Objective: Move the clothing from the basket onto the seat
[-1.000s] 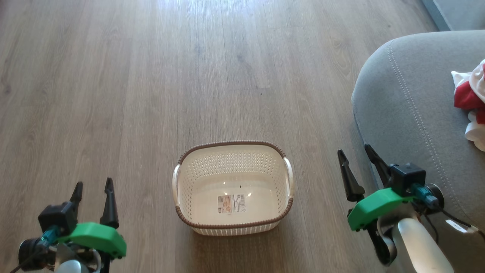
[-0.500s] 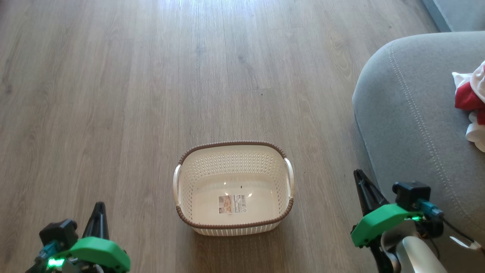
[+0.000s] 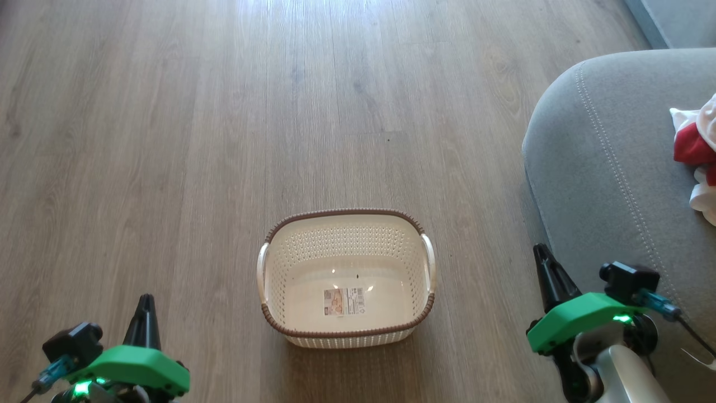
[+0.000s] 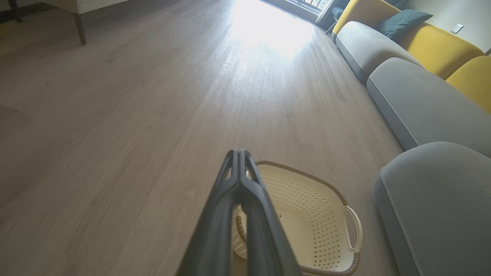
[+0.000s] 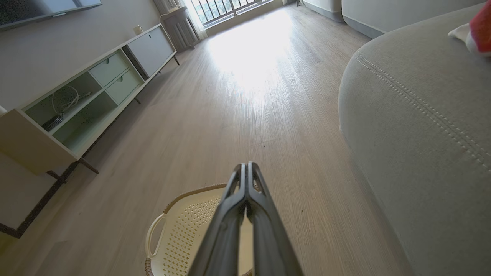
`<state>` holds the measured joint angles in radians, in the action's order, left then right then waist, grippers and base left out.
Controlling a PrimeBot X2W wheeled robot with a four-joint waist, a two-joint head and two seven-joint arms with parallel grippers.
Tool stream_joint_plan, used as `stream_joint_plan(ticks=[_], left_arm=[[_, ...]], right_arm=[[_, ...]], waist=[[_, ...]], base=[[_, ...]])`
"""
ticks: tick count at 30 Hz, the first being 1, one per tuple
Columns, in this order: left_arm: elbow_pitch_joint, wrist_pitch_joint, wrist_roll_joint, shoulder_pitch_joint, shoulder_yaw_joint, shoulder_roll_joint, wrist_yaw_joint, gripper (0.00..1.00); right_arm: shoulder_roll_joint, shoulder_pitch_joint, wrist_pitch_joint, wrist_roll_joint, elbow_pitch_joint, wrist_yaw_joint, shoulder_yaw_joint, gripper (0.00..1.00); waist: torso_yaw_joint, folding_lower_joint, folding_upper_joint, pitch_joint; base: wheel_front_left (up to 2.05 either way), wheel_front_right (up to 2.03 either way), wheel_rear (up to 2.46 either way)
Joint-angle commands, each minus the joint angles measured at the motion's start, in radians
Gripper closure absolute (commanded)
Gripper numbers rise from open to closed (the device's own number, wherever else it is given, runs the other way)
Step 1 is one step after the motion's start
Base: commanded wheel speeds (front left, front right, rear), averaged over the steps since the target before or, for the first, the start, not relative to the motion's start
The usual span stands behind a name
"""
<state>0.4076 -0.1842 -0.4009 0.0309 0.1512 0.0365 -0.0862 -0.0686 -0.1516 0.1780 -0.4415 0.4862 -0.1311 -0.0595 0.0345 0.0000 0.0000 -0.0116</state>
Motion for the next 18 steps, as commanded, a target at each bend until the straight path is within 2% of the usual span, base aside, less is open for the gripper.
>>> stream_joint_plan(ticks=[1,18], left_arm=[[-0.037,0.007,-0.023,0.042,0.002,0.009,-0.008,1.0],[-0.059,0.056,-0.227,0.048,-0.005,0.01,-0.015,1.0]], right_arm=[[0.002,-0.031,-0.003,-0.024,-0.039,0.0,0.006,1.0],[0.005,-0.018,-0.053,-0.22,-0.074,0.0,0.035,1.0]], waist=[[0.0,0.0,0.0,0.0],[-0.006,0.0,0.0,0.002]], base=[[0.0,0.0,0.0],[0.0,0.0,0.0]])
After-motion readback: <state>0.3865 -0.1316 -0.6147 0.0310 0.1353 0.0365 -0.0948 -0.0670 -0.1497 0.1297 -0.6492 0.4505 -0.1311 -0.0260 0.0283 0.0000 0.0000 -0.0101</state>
